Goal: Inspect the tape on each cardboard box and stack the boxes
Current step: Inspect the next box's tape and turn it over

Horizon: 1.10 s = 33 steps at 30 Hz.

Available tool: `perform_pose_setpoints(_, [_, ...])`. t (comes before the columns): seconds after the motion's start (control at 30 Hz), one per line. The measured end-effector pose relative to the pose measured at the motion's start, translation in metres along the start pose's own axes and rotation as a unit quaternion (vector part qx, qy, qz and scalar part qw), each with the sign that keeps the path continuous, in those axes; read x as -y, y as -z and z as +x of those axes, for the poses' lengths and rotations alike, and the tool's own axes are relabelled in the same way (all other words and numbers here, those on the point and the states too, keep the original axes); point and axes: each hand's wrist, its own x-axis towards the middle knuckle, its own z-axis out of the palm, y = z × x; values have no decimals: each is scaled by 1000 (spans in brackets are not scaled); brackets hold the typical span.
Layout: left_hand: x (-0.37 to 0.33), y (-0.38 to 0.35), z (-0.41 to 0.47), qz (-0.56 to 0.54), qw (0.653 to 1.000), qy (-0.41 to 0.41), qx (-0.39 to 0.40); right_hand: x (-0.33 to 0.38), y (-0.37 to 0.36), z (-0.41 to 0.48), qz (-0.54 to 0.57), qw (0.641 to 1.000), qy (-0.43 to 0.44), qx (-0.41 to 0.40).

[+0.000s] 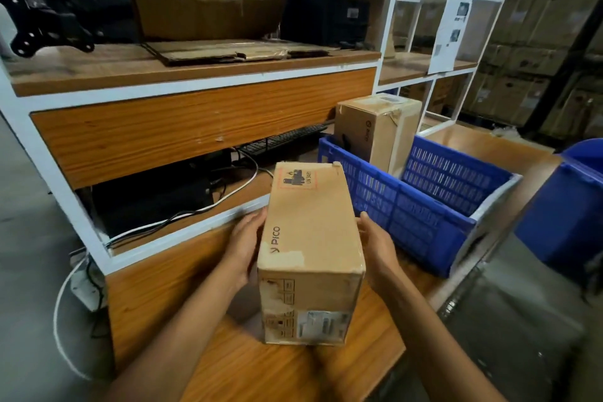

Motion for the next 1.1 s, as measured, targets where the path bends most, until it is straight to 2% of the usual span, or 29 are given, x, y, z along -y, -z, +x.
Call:
perform_pose_setpoints(0.03, [-1, 4, 3, 51, 996, -61, -50, 4, 2, -1, -40, 999, 36, -9])
perform_pose_setpoints(0.1, [-7, 10, 2, 151, 959, -216, -103, 14, 5, -6, -148, 981, 126, -21])
perform_pose_setpoints(0.17, [-16, 14, -5, 269, 897, -346, -57, 21, 4, -9, -260, 942, 210, -19])
perform_pose_setpoints(0.2, [-16, 14, -6, 319, 869, -378, -14, 23, 3, -12, -308, 920, 242, -9])
perform_pose_setpoints(0.3, [-5, 9, -18, 441, 815, -369, 76, 24, -3, -24, -480, 832, 271, 53])
perform_pose_setpoints(0.37, [6, 8, -19, 472, 802, -355, 89, 24, -8, -30, -590, 759, 264, 76])
perform_pose_setpoints(0.4, [6, 9, -18, 481, 797, -354, 92, 28, -10, -30, -624, 733, 257, 85])
perform_pose_setpoints(0.47, [-3, 7, -11, 508, 776, -359, 104, 41, -15, -28, -673, 691, 239, 108])
perform_pose_setpoints(0.53, [-19, -1, -6, 528, 766, -349, 113, 58, -18, -23, -701, 665, 212, 147])
perform_pose_setpoints(0.6, [-31, -10, 4, 542, 759, -344, 105, 76, -20, -11, -699, 664, 200, 174])
perform_pose_setpoints(0.7, [-34, -17, 20, 559, 755, -328, 98, 77, -25, 11, -675, 683, 215, 176])
perform_pose_setpoints(0.8, [-26, -18, 26, 584, 750, -298, 92, 46, -21, 21, -681, 669, 250, 160])
perform_pose_setpoints(0.87, [-28, -20, 30, 610, 727, -301, 96, 35, -13, 24, -665, 684, 254, 158])
perform_pose_setpoints(0.97, [-41, -33, 39, 638, 700, -311, 79, 48, -13, 33, -684, 662, 253, 174])
perform_pose_setpoints(1.03, [-47, -40, 51, 614, 716, -327, 49, 62, -20, 49, -688, 658, 251, 177])
perform_pose_setpoints(1.1, [-48, -43, 64, 585, 743, -323, 48, 68, -27, 63, -676, 672, 249, 172])
